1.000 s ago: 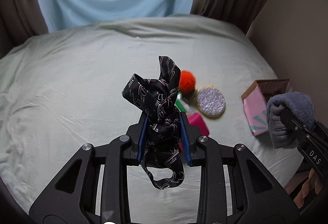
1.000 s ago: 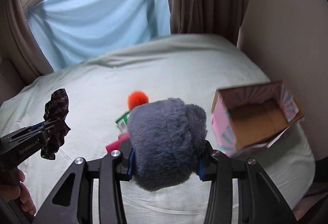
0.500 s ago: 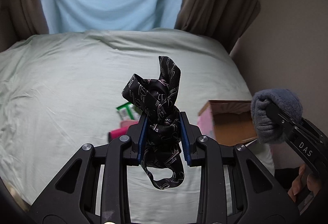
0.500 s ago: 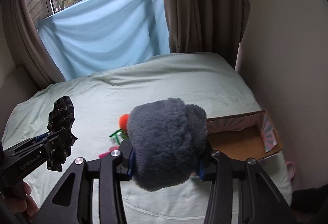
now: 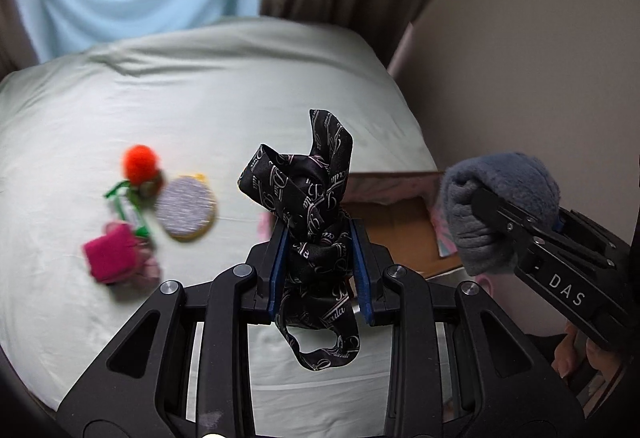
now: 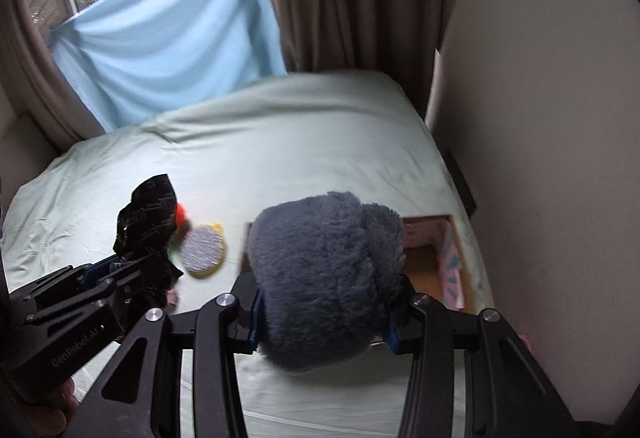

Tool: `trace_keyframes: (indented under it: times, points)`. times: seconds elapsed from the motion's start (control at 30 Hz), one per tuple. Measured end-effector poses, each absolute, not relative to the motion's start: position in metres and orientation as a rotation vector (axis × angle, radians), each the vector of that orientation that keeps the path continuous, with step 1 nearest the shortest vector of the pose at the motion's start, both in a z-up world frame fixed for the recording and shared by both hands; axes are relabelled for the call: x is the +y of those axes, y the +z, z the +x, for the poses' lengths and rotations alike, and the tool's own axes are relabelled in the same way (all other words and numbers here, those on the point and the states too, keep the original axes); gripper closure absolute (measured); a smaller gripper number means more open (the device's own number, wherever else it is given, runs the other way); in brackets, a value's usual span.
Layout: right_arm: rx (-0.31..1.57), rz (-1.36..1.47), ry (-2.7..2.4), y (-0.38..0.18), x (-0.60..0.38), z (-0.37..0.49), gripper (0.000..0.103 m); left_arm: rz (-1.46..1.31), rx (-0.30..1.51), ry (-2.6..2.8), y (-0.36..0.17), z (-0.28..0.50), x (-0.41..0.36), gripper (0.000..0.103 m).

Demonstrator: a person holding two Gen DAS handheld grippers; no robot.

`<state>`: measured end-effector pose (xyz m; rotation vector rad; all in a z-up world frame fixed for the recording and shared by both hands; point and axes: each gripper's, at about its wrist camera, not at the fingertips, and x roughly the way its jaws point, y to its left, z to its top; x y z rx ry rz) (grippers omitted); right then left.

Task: Organize soft objects
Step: 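Carry the scrunchie and grey sock over the pink box with both tools, then open both tools to drop the scrunchie and sock into the box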

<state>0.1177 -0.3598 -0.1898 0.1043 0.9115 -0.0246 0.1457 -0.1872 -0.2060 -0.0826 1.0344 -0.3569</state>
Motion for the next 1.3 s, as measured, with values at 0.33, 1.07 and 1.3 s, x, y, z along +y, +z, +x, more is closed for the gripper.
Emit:
trace_keyframes:
  times: [0.33,1.07,1.3]
  points:
    - [1.131,0.189,-0.051,-0.267,-0.429,0.181,0.062,-0.055,1.250,-0.348,-0.298,0.201,-0.271,0.077]
    - [1.354,0.274,-0.054,-0.376,-0.472,0.241,0.000,0.207,1.448,-0.348,-0.400,0.220,-0.339,0.000]
    - [1.370,0.288,-0.038,-0.378,-0.468,0.239,0.000,0.178,1.448,-0.368,-0.389,0.213,-0.329,0.000]
